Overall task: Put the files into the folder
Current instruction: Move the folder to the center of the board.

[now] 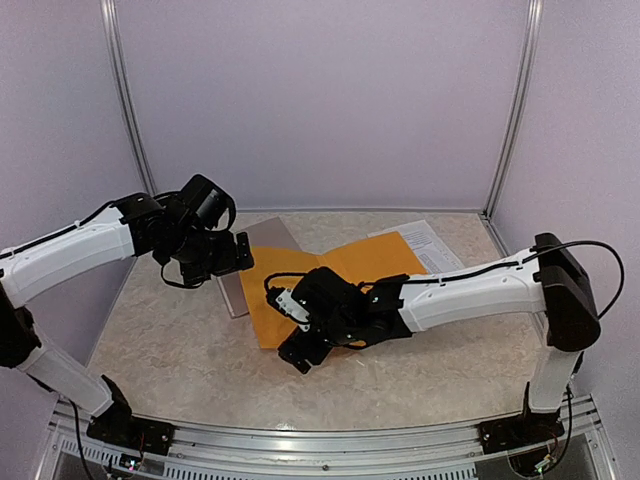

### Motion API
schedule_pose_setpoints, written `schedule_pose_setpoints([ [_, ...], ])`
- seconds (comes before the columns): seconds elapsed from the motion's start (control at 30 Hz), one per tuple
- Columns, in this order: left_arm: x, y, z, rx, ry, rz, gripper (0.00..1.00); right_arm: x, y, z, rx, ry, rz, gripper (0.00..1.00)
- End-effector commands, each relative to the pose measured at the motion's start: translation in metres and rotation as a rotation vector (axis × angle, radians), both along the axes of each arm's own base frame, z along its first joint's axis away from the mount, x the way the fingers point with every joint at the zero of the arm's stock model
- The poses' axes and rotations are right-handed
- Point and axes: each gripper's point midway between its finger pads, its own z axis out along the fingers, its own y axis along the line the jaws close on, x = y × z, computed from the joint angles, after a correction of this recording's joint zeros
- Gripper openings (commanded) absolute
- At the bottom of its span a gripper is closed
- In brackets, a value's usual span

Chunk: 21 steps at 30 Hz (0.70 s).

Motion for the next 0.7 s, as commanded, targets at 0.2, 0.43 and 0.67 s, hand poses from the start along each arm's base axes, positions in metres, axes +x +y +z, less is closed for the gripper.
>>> schedule_pose_setpoints([
  [0.2, 0.055, -0.112, -0.040, -0.246, 0.121, -0.281, 0.90, -0.011, -0.058, 0.051, 0.273, 0.133, -0.024, 0.95],
  [0.43, 0.057, -0.128, -0.086, -0.228, 0.215, -0.313, 0.79, -0.011, -0.107, 0.057, 0.270, 0.136, -0.113, 0.92],
  [0.67, 0.046, -0.109, -0.121, -0.165, 0.275, -0.290, 0.73, 0.012, -0.149, 0.071, 0.314, 0.133, -0.245, 0.90],
])
